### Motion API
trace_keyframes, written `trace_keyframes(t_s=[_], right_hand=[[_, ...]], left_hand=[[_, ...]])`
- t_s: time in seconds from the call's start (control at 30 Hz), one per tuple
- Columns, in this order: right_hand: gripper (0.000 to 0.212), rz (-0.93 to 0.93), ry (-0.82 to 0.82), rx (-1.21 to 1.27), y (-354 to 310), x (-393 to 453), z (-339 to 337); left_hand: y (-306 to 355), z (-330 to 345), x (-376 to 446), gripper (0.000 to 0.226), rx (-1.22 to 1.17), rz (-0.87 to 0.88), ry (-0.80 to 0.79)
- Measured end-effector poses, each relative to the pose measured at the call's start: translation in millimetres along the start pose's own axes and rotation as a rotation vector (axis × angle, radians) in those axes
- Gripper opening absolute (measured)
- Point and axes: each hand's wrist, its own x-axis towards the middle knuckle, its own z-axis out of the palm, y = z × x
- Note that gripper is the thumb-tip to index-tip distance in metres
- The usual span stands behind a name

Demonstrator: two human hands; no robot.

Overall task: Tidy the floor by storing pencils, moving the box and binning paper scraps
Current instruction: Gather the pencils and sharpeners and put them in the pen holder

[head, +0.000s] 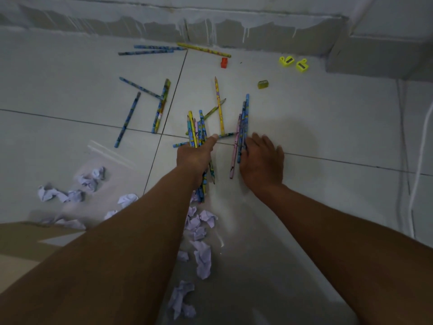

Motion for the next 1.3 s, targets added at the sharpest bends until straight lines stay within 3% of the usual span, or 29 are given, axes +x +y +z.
trace_keyframes(t_s=[0.17, 0.3, 0.53, 0.7, 0.8, 0.93, 1.07, 1.2, 1.3], right_hand=[[0.017, 0.068, 0.188, 0.018, -6, -5, -4], [0.016, 0.192, 0.179, -0.035, -6, -5, -7], [0.01, 0.196, 0.241, -0.059, 15, -17, -11], [0.02, 0.397, 0.203, 0.07, 27, -22, -18], [0.021, 0.506, 0.225, 0.304, 28, -24, -25], [0.016, 0.421, 0.207, 0.551, 21, -37, -29], [0.013, 0.369, 0.164, 0.647, 15, -41, -27], [0.013, 0.224, 0.151, 0.632, 8, -41, -24], [0.025, 0.103, 0.15, 0.484, 5, -38, -18]], left_hand=[[-2, -2, 3, 0.042, 0.003, -0.002, 0.008], [-7, 3, 5, 0.05, 0.003, -0.01, 0.0], [-4, 23, -2, 0.03, -0.091, -0.051, -0.069], [-6, 44, -8, 0.035, -0.031, -0.017, -0.065], [-3, 59, -15, 0.044, 0.013, -0.01, -0.054], [6, 76, -28, 0.054, -0.038, -0.008, -0.04], [10, 83, -29, 0.049, -0.047, -0.003, -0.033], [9, 75, -17, 0.047, -0.06, -0.052, 0.061], [7, 63, -8, 0.042, -0.07, -0.059, 0.093]])
